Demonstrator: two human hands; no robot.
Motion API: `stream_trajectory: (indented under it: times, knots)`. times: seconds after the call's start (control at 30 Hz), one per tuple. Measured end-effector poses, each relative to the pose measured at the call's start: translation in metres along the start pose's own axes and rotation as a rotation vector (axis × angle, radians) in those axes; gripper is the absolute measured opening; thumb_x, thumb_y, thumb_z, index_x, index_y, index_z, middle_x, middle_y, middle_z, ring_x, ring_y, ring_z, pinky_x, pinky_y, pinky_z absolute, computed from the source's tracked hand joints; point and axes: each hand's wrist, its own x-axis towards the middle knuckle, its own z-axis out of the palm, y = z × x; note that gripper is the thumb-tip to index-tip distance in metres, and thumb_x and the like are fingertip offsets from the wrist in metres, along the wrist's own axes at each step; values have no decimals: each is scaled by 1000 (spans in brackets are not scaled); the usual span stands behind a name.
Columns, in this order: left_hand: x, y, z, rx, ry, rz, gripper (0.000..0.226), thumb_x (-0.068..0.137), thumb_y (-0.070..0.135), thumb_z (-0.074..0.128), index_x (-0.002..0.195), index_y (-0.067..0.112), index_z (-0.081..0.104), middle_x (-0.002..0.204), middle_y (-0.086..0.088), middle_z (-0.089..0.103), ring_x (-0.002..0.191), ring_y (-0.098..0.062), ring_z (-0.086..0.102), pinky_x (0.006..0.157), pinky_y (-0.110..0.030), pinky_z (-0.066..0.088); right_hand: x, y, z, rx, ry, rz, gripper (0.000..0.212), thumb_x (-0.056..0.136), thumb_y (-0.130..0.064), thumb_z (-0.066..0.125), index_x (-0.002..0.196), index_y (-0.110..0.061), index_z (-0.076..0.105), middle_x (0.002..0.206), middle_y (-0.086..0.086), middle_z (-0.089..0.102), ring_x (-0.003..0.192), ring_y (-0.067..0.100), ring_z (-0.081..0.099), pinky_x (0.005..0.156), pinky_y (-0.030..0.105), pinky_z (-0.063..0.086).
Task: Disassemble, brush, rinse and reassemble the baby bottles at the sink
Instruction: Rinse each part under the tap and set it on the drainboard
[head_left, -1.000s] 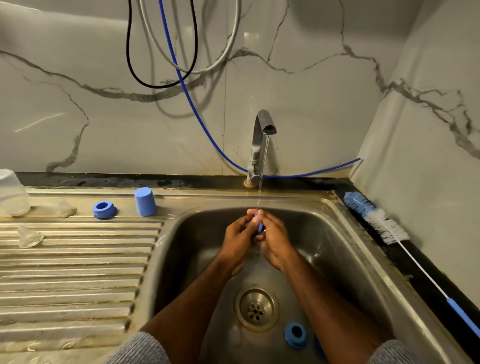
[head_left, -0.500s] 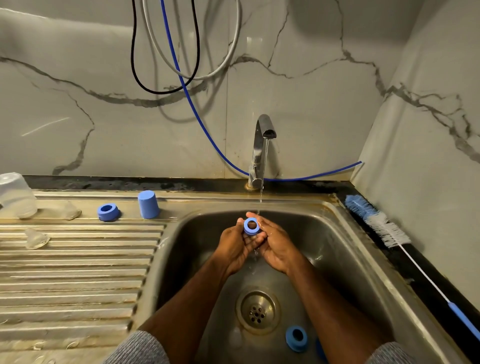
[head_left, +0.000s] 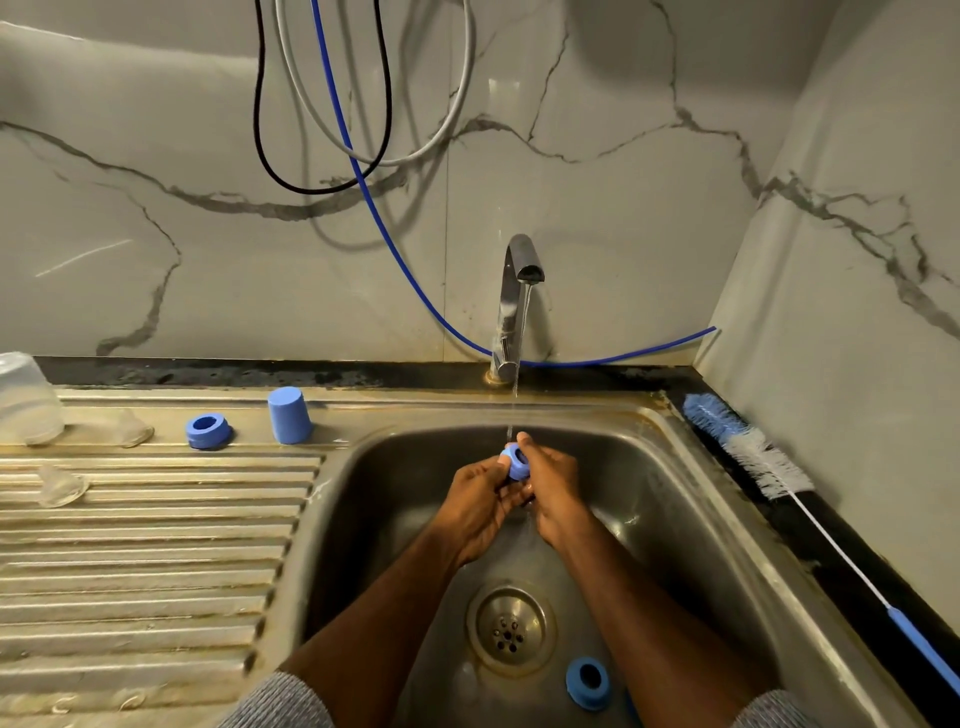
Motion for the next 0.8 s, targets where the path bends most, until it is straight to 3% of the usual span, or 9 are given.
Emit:
stream_trajectory:
  times: [0.2,0.37,0.47,0.53,0.67,0.8]
  knots:
    - [0,-2,-1,-3,27,37,34,107,10,40,125,-12,59,114,-29,68,92,-28,72,84,-33,60,0,-2,0,-39,-72,-32,24,89,-37,73,95,-14,75,91,10,77,87,29,75,83,45,61]
    - [2,3,-5,-19,40,67,33,107,9,40,123,-10,63,119,-29,68,104,-32,69,89,-36,59,-6,-9,-4,149,-340,9,29,93,-12,67,122,-11,69,115,13,72,104,27,71,84,34,60]
    - [4,5,-7,-51,64,60,31,107,9,41,116,-5,66,115,-28,69,94,-28,72,81,-32,62,-8,-11,-10,246,-452,39,37,96,1,57,130,-10,63,122,18,68,107,29,69,74,27,60]
    - [4,7,-7,-66,75,55,32,108,12,40,113,-4,66,114,-28,69,87,-27,72,78,-31,62,-7,-10,-12,271,-482,66,38,97,2,54,132,-10,62,124,21,67,106,29,69,71,26,59]
    - [3,10,-9,-94,79,-3,35,109,17,38,117,-6,63,111,-31,69,83,-28,72,80,-34,61,-3,-6,-12,282,-495,84,34,101,-3,49,132,-7,60,121,20,69,110,30,69,87,33,60]
    - [4,11,-11,-149,98,-24,35,108,16,37,114,-7,63,108,-31,68,82,-27,70,81,-32,60,-8,-1,-4,207,-422,23,28,103,-13,50,127,-8,64,112,15,74,100,24,72,78,30,59]
